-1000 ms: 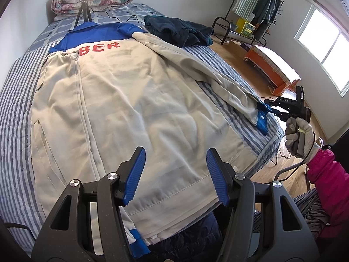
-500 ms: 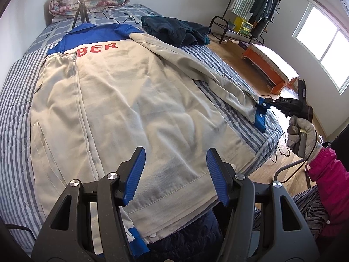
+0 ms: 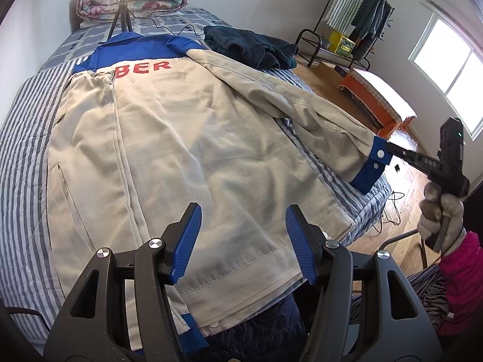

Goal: Fold large clothes
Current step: 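Lay the held sleeve along the jacket body with the right gripper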

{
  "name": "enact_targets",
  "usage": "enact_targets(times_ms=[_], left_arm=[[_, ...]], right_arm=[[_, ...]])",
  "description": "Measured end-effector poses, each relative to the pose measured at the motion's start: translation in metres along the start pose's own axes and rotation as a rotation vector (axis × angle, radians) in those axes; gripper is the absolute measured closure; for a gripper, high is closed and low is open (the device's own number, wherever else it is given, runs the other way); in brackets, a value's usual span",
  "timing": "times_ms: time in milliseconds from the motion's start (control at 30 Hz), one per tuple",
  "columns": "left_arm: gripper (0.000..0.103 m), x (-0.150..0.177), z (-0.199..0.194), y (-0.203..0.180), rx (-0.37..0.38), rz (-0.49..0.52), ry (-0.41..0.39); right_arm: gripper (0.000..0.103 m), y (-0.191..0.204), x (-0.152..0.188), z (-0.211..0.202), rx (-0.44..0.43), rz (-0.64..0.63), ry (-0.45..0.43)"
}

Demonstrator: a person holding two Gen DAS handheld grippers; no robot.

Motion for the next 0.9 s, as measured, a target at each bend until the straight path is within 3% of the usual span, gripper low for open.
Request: enact_targets(times_ms=[200, 433, 633, 900], left_arm=[[0.044, 0.001, 0.005, 0.01, 0.032, -0.086, 0.018], [0.044, -0.001, 0.011, 0.028, 0.116, -0.25, 0.036], [0.044, 0.004, 0.02, 0.027, 0.113, -0.262, 0.064], [0.044, 0.012, 0.04, 0.018, 0.103, -0.255, 0.113]], right_arm=[[0.103, 0.069, 0.037, 0.02, -0.136, -0.142, 0.101], [0.103, 0.128, 0.104, 0.061, -0.228, -0.322, 0.298], [0.103, 0.157, 0.151, 0.085, -0.283, -0.426, 0.43], [0.103, 0.172, 0.168, 0.108, -0.3, -0.477, 0.503]])
Point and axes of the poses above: each gripper's, at about its wrist camera, not at the fingertips, and z roughly the way its jaws point, y to its left, x to its underside, the point moved 6 cm from there along z, roughly the way its jaws point, and after that the axes turned 10 degrees about -x, right-handed, at the moved point
